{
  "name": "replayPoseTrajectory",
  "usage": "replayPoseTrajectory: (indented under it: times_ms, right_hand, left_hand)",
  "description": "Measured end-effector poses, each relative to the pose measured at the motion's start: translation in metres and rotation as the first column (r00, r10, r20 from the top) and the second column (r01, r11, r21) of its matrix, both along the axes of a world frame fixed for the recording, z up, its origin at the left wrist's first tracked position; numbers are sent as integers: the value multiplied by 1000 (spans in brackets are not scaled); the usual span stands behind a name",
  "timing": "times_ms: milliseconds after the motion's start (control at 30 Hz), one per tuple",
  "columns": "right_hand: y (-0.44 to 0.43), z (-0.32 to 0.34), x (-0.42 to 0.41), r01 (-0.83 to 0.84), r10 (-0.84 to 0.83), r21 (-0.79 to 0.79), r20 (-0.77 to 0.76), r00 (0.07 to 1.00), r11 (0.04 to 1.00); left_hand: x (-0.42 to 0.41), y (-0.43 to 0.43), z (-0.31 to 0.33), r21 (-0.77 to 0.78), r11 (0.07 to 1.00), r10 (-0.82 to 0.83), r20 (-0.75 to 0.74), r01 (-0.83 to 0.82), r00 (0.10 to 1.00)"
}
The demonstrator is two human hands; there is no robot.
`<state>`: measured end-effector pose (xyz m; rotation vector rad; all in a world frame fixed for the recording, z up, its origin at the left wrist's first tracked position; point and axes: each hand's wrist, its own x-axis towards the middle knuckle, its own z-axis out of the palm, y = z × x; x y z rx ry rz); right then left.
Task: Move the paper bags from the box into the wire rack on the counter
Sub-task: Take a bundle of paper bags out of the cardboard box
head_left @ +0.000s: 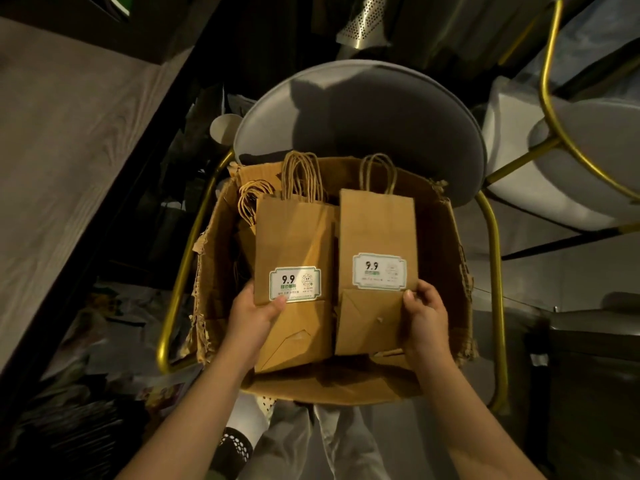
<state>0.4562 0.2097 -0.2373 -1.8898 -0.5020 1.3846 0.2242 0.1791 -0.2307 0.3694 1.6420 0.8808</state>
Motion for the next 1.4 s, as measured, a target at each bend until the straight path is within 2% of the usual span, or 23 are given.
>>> replayPoseTrajectory:
  times_ms: [133,467,700,933,1167,1333,1400]
  right_hand:
    - [-8,-3,-10,-142,142,-2,7,990,990]
    - [-16,-4,-15,-181,179,-25,-48,983,983]
    - [-2,6,-7,-247,237,-156,-79,968,956]
    - [-2,5,-19,-328,328,-63,-11,944,942]
    - [20,2,-10,-410,397,-120,-118,910,904]
    - [18,-3,-16,-490,493,-96,17,870,867]
    - [14,-6,-18,-477,481,-69,49,875,876]
  left_hand:
    - [5,2,2,-5,1000,31,74,-30,997]
    - [5,-2,-9,-20,1000,-12,67,14,998]
    - [7,-4,-6,-28,998,-57,83,59,995]
    - [11,-7,-5,-36,999,-27,94,30,995]
    - [13,-10,4,-41,999,38,101,-34,994]
    - [26,-7,9,-34,996,92,136,-88,987]
    - [31,-7,10,-41,991,129,150,-124,980]
